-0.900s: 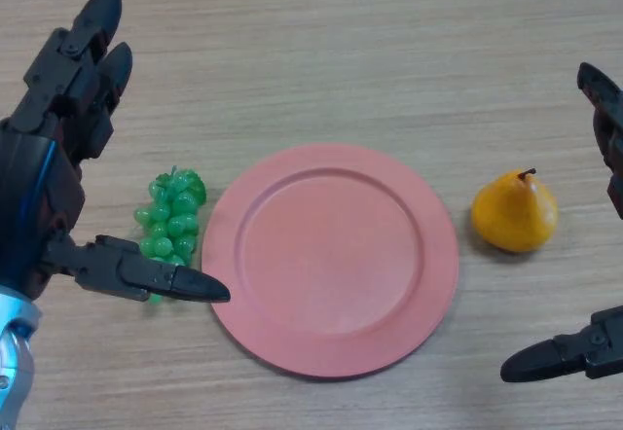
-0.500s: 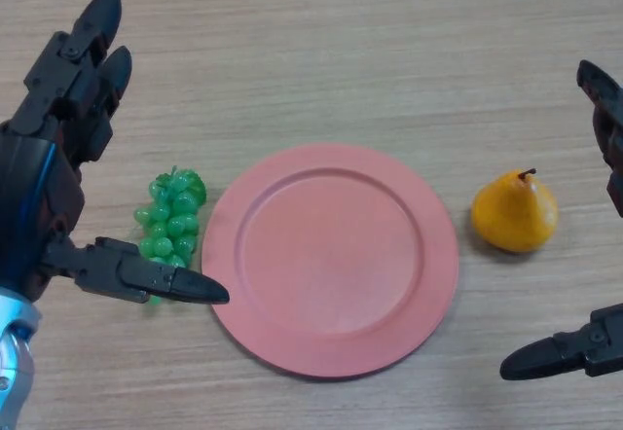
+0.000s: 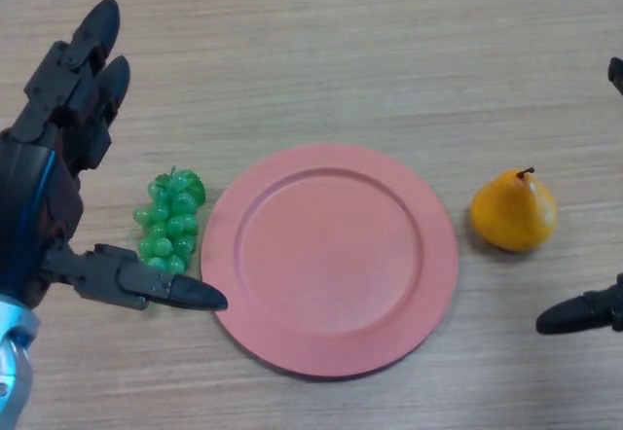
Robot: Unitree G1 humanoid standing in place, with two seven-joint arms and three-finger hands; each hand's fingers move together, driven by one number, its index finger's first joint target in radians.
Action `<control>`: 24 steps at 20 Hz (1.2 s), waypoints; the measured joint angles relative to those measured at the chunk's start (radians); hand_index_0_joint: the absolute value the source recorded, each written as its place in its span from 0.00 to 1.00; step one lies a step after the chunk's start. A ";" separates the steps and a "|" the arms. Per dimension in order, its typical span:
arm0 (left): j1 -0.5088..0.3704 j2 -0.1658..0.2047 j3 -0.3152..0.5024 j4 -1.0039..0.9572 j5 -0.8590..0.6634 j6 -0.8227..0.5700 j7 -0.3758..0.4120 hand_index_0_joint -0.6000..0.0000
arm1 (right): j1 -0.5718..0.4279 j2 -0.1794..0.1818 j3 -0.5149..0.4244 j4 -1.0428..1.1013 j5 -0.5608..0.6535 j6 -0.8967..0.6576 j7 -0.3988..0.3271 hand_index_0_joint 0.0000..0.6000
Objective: Pick up the yellow pear and place it on the plate
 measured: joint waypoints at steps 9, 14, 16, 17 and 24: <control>0.028 -0.019 -0.001 -0.043 0.007 0.028 -0.014 1.00 | -0.266 -0.080 0.108 0.630 0.002 -0.238 -0.015 0.00; 0.029 -0.019 0.014 -0.060 -0.001 0.049 -0.014 1.00 | -0.396 -0.081 0.146 0.961 -0.012 -0.409 -0.027 0.00; 0.030 -0.018 0.060 -0.059 -0.002 0.049 -0.015 1.00 | -0.446 -0.082 0.146 1.066 -0.015 -0.441 -0.031 0.00; 0.034 -0.014 0.083 -0.059 -0.001 0.049 -0.015 1.00 | -0.465 -0.082 0.147 1.108 -0.015 -0.446 -0.031 0.00; 0.046 -0.010 0.090 -0.055 -0.001 0.049 -0.032 1.00 | -0.540 -0.069 0.187 1.311 -0.049 -0.512 -0.039 0.75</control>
